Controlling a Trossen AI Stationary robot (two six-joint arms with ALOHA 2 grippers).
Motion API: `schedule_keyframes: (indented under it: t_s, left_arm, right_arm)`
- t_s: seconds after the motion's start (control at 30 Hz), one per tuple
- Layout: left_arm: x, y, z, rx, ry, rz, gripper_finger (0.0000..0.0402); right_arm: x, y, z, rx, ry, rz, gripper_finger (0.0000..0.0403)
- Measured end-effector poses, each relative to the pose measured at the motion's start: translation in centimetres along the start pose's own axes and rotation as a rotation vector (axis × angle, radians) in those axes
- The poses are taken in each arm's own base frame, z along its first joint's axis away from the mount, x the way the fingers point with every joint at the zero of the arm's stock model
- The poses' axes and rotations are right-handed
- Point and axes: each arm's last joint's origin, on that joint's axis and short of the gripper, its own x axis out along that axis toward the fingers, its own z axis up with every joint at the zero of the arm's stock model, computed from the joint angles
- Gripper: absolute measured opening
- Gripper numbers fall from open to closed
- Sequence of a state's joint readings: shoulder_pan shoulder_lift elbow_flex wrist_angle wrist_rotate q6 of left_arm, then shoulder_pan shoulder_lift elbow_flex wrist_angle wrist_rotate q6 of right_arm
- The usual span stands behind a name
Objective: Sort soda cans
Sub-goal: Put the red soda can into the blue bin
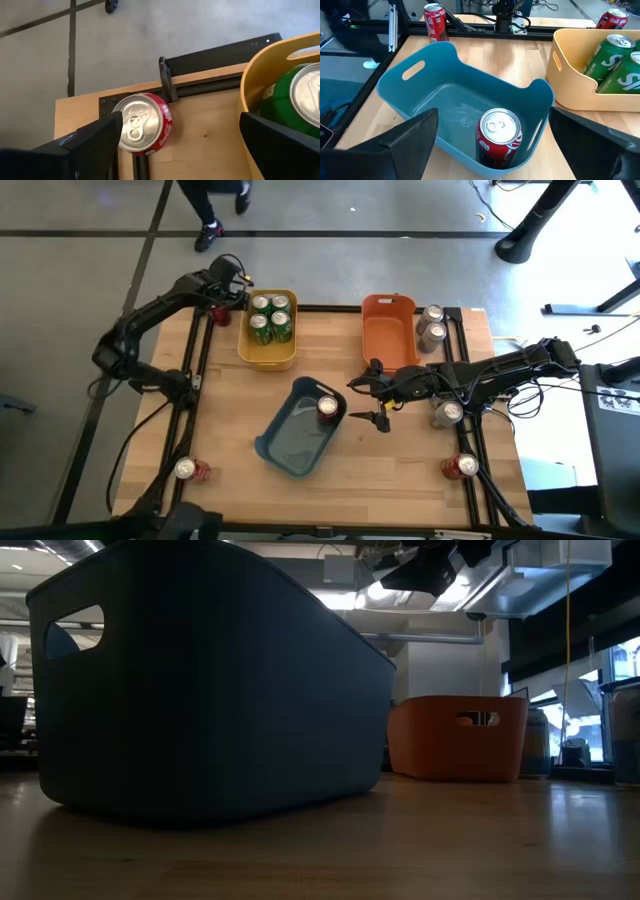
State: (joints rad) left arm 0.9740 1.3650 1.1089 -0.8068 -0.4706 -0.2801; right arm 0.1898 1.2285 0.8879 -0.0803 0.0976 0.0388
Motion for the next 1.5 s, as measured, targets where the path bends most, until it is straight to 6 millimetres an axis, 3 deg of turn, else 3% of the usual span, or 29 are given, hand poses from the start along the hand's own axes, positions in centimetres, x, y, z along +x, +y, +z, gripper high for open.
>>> schedule_keyframes:
  t_s: [0.17,0.47,0.67,0.87,1.5]
  left_arm:
    - [0.9,-0.4,0.8,0.122,0.061,0.015,0.0376]
    - [-0.2,-0.6,2.5,0.317,0.207,0.032,0.0364]
    - [2.3,-1.8,2.5,0.479,0.304,0.063,0.0362]
    - [4.3,-2.9,1.9,0.644,0.376,0.203,0.0362]
    - [5.7,-2.7,1.9,0.802,0.439,0.233,0.0345]
  right_arm:
    - [0.0,0.0,-0.1,-0.012,0.006,-0.001,0.0378]
    - [0.1,0.0,0.0,-0.029,0.001,0.0,0.0378]
    - [1.4,0.1,-0.8,-0.047,0.045,-0.001,0.0378]
    - [2.7,0.2,-1.4,-0.049,0.074,-0.002,0.0378]
    - [3.0,0.3,-1.3,-0.039,0.049,0.017,0.0378]
